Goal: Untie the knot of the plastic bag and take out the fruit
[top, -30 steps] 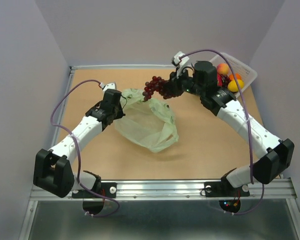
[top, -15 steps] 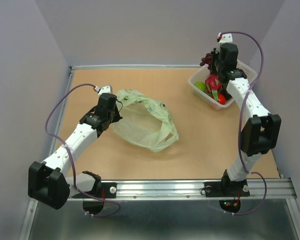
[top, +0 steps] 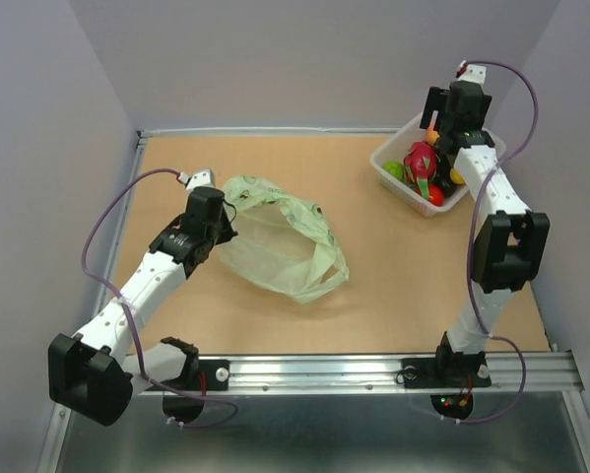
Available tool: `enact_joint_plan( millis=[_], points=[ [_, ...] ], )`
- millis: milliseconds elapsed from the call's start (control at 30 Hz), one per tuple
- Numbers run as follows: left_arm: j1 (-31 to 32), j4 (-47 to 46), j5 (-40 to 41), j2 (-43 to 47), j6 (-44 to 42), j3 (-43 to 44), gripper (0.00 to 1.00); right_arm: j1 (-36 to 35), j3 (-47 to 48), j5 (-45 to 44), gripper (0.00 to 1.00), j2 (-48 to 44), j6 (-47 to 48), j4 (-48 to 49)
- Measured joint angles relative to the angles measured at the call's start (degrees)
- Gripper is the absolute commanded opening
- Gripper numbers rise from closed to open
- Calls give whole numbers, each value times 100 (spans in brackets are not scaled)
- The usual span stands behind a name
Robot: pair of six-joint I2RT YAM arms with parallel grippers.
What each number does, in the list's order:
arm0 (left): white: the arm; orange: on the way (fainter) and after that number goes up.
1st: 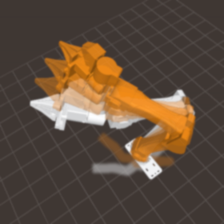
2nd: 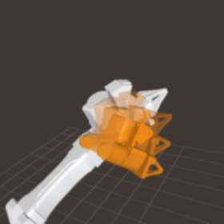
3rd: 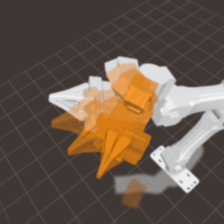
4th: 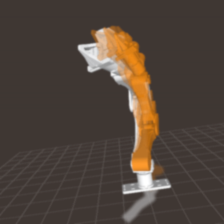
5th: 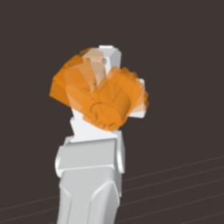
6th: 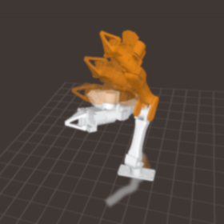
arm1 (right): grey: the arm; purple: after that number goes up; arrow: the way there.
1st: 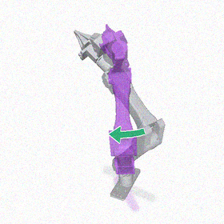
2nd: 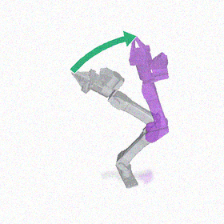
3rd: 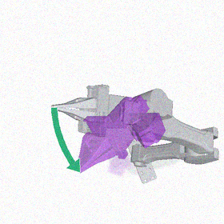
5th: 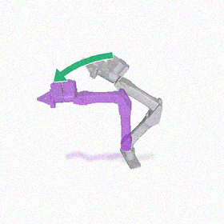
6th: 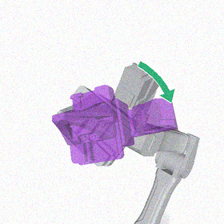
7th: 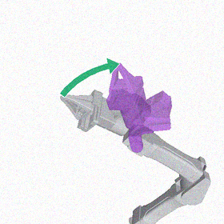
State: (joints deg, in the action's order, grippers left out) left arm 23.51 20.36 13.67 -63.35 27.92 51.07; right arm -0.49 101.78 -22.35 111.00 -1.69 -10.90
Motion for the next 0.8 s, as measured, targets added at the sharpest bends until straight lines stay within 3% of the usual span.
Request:
enact_joint_plan(
  millis=[367,667,700,767,800],
  points=[
    [-59,-4,378,46,9,0,6,-35,-1803,1484,100,-3366,-1082,245],
    [-820,-203,949,450,20,0,10,-35,-3864,2562,100,-5864,-1648,323],
    [-916,-212,975,470,24,0,12,-35,-4131,2553,100,-6201,-1659,291],
    [-1102,-236,981,503,33,-4,25,-35,-4548,2465,100,-6885,-1626,153],
    [-1182,-249,973,516,42,-9,39,-35,-4647,2374,100,-7106,-1596,55]
  ],
)
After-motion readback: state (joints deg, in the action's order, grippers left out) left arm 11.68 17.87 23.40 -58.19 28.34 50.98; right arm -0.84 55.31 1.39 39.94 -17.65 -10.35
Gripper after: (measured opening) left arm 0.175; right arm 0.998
